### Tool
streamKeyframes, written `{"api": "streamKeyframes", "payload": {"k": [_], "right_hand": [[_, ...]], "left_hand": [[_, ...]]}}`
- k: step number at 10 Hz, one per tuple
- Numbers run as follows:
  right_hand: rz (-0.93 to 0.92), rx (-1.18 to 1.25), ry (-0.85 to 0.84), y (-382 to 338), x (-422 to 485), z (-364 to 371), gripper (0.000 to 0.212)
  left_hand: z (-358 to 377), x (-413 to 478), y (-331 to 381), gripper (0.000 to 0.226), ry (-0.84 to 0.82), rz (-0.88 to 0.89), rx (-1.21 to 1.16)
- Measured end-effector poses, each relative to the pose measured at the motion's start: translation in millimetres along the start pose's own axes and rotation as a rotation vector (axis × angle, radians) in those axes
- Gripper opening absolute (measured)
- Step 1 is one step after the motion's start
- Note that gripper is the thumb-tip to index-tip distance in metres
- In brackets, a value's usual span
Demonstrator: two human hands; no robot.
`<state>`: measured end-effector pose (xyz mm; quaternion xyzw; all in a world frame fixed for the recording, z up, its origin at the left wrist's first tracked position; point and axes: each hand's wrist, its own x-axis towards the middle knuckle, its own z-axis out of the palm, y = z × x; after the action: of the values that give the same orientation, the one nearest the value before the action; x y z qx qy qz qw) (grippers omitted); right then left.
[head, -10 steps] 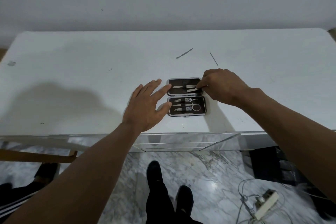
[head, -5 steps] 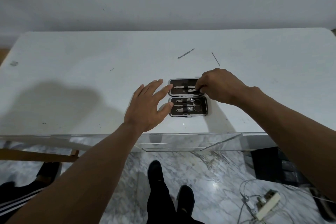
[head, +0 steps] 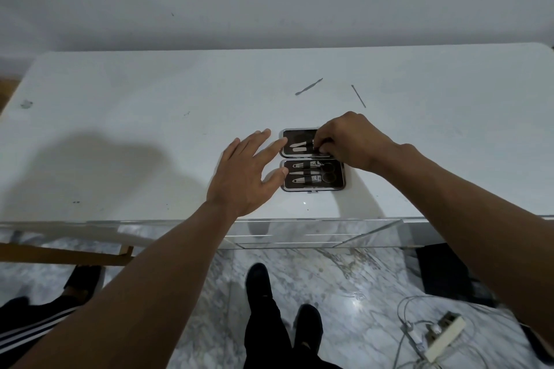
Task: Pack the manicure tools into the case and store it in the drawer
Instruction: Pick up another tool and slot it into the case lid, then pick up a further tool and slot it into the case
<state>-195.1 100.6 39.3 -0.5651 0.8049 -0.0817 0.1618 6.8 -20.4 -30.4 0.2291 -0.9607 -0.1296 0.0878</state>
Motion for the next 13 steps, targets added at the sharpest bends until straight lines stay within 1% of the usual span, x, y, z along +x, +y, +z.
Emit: {"api": "streamKeyframes", "payload": {"k": [5,7,8,10,12,13], "right_hand": [[0.027,0.089,0.018,0,2,7,0.022],[0.030,0.090,0.073,2,-3,-2,0.020],[0.059,0.072,0.103,8,-2,-4,0.022],[0.094,0.054,0.071,8,1,1,0.022],[0.075,0.053,0.071,2,1,-8,0.022],[0.104,0.055,0.071,0,9,-15,0.020]], "left_hand": [[-2,0,1,0.058,0.007,0.002,-0.008],[-1,0,0,0.058,0.000,0.001,-0.016],[-1,0,0,0.058,-0.003,-0.002,-0.023],[-2,-1,1,0.058,0.005,-0.010,-0.049],[-3,0,1,0.057,-0.001,-0.007,-0.052],[-4,0,1,0.058,-0.012,-0.003,-0.046]]}}
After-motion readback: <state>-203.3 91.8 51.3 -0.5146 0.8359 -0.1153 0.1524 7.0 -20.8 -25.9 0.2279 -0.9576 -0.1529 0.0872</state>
